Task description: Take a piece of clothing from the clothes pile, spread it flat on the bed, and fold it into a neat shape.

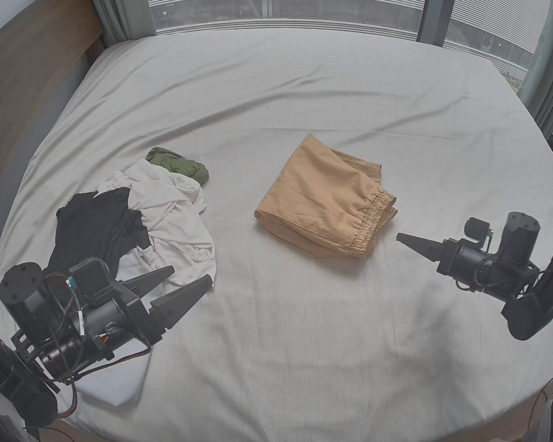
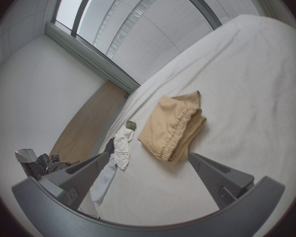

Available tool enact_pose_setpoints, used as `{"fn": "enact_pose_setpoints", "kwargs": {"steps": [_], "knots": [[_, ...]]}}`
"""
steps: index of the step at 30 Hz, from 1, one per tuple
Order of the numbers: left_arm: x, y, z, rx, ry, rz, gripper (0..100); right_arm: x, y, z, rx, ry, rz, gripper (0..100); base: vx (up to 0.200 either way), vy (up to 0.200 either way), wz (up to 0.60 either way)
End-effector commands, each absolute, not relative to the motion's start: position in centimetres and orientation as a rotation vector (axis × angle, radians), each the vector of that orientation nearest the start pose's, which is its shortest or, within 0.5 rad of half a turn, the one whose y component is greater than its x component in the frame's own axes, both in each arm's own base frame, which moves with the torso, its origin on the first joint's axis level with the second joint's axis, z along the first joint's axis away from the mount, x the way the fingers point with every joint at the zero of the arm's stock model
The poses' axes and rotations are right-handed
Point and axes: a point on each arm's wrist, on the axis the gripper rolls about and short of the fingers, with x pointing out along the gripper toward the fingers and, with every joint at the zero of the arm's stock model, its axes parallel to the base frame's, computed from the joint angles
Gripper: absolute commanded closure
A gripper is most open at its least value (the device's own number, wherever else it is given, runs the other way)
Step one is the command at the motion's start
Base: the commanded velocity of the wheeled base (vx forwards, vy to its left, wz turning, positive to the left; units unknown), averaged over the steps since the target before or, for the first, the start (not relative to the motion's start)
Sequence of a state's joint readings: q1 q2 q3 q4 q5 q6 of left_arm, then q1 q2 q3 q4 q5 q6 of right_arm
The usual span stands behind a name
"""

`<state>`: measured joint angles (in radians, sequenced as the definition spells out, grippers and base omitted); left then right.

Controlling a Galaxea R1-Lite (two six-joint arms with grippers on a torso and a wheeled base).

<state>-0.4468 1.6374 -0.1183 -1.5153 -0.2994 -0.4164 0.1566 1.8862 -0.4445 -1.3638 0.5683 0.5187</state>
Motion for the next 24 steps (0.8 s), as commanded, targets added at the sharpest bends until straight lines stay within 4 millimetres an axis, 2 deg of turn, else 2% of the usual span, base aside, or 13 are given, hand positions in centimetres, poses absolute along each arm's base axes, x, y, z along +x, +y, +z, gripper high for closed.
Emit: {"fn": "enact_pose_setpoints", "kwargs": {"steps": [1, 2, 7, 8, 11, 18, 19, 24], "knots": [[12.5, -8.5, 15.1, -0.423, 0.074, -0.850, 0, 20.8, 5.5, 17.2, 0.468, 0.102, 0.778, 0, 0.000, 0.000, 0.00], [12.4, -8.5, 15.1, -0.423, 0.075, -0.852, 0, 20.7, 5.5, 17.3, 0.467, 0.099, 0.780, 0, 0.000, 0.000, 0.00], [8.9, -7.1, 16.0, -0.466, 0.058, -0.881, 0, 15.7, 5.5, 20.0, 0.448, 0.036, 0.857, 0, 0.000, 0.000, 0.00], [8.9, -7.1, 16.0, -0.466, 0.058, -0.881, 0, 15.6, 5.5, 20.0, 0.448, 0.036, 0.858, 0, 0.000, 0.000, 0.00], [6.7, -5.8, 16.2, -0.467, 0.047, -0.905, 0, 12.1, 4.9, 21.1, 0.437, 0.028, 0.884, 0, 0.000, 0.000, 0.00], [4.0, -3.6, 15.9, -0.469, 0.031, -0.887, 0, 8.2, 3.8, 21.7, 0.410, -0.006, 0.895, 0, 0.000, 0.000, 0.00], [3.3, -2.9, 15.5, -0.465, 0.051, -0.855, 0, 7.0, 3.4, 21.7, 0.408, -0.023, 0.892, 0, 0.000, 0.000, 0.00], [2.0, -1.8, 14.7, -0.459, 0.057, -0.794, 0, 4.7, 2.6, 21.7, 0.403, -0.054, 0.881, 0, 0.000, 0.000, 0.00]]}}
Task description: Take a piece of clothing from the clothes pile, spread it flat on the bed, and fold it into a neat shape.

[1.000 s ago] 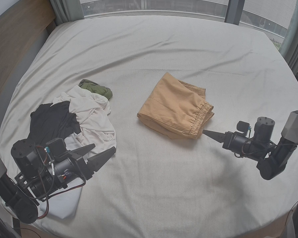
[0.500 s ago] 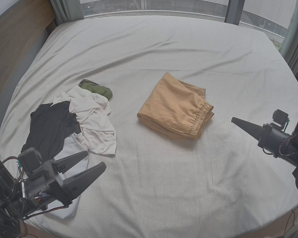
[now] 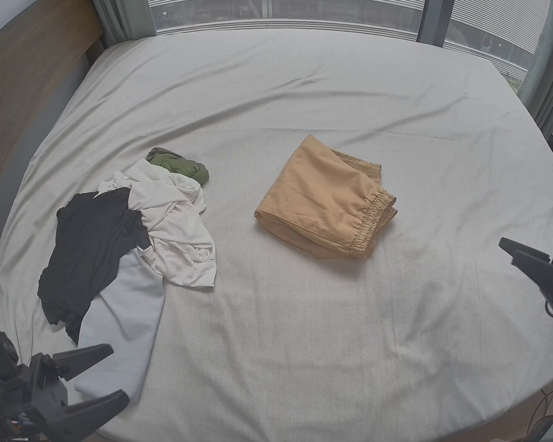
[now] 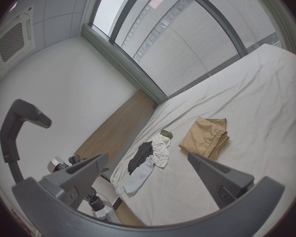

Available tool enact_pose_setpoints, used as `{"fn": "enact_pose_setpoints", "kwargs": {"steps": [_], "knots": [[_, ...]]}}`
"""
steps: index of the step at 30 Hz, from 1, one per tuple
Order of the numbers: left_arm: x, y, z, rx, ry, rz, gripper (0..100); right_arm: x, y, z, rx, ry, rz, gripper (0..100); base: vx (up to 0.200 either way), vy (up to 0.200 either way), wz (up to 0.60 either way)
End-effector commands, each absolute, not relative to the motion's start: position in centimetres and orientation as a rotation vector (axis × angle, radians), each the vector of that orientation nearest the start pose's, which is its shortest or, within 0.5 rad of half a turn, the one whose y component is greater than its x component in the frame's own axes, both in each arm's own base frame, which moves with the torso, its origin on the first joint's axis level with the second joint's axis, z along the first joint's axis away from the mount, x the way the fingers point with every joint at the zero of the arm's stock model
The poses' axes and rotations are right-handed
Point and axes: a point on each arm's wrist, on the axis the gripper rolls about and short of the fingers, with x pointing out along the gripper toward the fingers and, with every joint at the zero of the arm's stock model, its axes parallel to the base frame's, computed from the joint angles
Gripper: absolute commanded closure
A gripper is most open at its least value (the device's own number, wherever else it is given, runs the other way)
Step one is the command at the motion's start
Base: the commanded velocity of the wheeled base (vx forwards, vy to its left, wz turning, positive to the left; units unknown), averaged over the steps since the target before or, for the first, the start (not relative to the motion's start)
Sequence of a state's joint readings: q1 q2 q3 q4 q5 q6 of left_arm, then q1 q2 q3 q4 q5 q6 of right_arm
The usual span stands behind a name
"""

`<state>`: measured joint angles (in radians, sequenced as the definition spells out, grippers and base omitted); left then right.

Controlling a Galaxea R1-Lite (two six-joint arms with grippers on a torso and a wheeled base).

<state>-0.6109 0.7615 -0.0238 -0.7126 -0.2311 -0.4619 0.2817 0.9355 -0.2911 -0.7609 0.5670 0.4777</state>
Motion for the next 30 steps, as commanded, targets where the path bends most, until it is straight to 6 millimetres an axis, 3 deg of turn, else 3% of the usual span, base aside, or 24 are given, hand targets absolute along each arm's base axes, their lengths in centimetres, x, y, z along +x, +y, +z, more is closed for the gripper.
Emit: {"fn": "enact_pose_setpoints", "kwargs": {"steps": [1, 12, 20, 21, 26, 30], "knots": [[1.6, -1.5, 14.8, -0.460, 0.040, -0.769, 0, 3.8, 2.3, 21.7, 0.400, -0.069, 0.865, 0, 0.000, 0.000, 0.00], [0.9, -0.9, 14.7, -0.445, -0.016, -0.610, 0, -0.5, 1.2, 21.0, 0.372, -0.162, 0.748, 0, 0.000, 0.000, 0.00], [0.1, -0.6, 13.6, -0.434, -0.052, -0.543, 0, -2.6, 1.0, 19.1, 0.371, -0.155, 0.716, 0, 0.000, 0.000, 0.00], [-0.4, -0.4, 12.9, -0.428, -0.046, -0.524, 0, -3.3, 0.9, 17.7, 0.377, -0.132, 0.714, 0, 0.000, 0.000, 0.00], [-1.4, -0.3, 11.8, -0.422, -0.042, -0.512, 0, -4.1, 0.9, 15.9, 0.377, -0.126, 0.709, 0, 0.000, 0.000, 0.00], [-2.1, -0.3, 11.0, -0.415, -0.048, -0.491, 0, -2.9, 0.9, 12.8, 0.278, -0.077, 0.640, 0, 0.000, 0.000, 0.00]]}}
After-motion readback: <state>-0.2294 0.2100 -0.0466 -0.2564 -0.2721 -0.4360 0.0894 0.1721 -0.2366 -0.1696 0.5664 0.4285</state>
